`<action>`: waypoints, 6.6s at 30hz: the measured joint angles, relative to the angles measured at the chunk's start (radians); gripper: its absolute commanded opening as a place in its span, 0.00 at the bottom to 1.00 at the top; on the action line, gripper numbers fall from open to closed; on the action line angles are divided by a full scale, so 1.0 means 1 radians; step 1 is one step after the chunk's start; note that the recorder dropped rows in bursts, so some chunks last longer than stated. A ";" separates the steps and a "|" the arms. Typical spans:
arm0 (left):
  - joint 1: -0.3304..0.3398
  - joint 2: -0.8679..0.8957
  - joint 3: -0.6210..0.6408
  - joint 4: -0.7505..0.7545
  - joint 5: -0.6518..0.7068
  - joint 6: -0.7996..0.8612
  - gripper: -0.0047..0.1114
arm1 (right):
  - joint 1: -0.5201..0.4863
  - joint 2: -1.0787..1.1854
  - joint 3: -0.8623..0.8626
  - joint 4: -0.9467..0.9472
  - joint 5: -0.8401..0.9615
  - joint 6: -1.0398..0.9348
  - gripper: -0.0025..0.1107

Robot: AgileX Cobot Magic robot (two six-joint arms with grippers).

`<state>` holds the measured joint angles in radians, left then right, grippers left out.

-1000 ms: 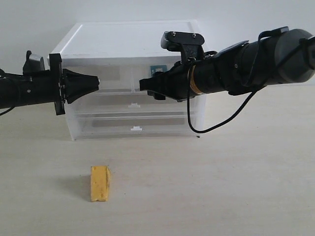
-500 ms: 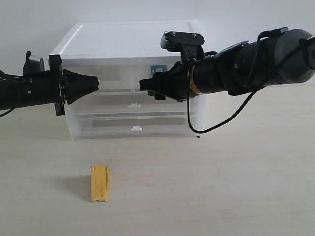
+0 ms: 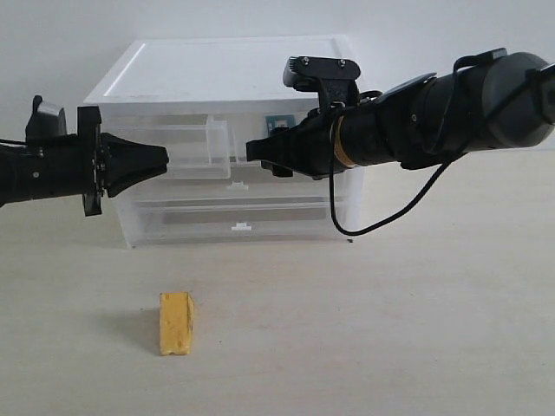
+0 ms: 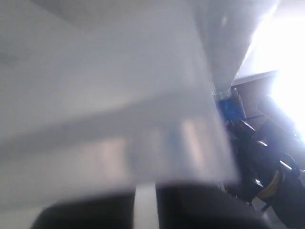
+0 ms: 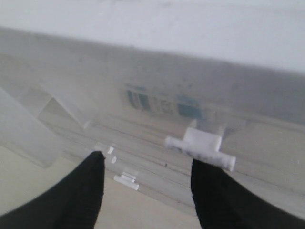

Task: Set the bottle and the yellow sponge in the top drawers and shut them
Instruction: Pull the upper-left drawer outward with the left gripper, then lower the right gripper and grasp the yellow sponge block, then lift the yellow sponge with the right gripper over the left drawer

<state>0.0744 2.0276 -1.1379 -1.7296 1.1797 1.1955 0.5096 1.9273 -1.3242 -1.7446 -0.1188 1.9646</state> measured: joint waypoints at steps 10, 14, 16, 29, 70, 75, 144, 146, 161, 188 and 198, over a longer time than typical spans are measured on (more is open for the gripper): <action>0.002 -0.096 0.139 0.000 -0.021 0.058 0.07 | 0.001 0.000 0.000 0.000 0.001 0.000 0.48; 0.004 -0.126 0.194 -0.015 -0.023 0.074 0.07 | 0.001 0.000 0.000 0.000 -0.007 0.000 0.48; 0.004 -0.138 0.216 -0.021 -0.023 0.077 0.07 | 0.001 0.000 0.000 0.000 -0.012 0.000 0.48; 0.004 -0.210 0.317 -0.042 -0.036 0.122 0.07 | 0.006 -0.002 0.000 0.005 -0.038 0.029 0.48; 0.009 -0.236 0.375 -0.011 0.020 0.248 0.07 | 0.018 0.007 -0.080 0.506 -0.072 -0.036 0.47; 0.006 -0.241 0.391 0.005 0.027 0.268 0.07 | 0.018 0.007 -0.082 0.511 -0.072 -0.056 0.47; 0.172 -0.336 0.601 0.055 -0.180 0.507 0.07 | 0.408 0.206 0.037 0.320 0.150 -0.129 0.47; 0.172 -0.336 0.601 0.055 -0.180 0.507 0.07 | 0.408 0.215 0.028 0.323 0.134 -0.122 0.47; 0.172 -0.336 0.601 0.053 -0.180 0.507 0.07 | 0.408 0.269 -0.008 0.321 0.171 -0.107 0.47; 0.172 -0.336 0.601 0.050 -0.182 0.511 0.07 | 0.408 0.018 0.183 0.321 0.091 -0.185 0.02; 0.172 -0.336 0.601 0.050 -0.182 0.515 0.07 | 0.408 -0.245 0.211 0.319 -0.097 -0.213 0.02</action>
<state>0.2463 1.6915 -0.5373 -1.6796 0.9974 1.7105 0.9179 1.6818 -1.1128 -1.4254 -0.2161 1.7521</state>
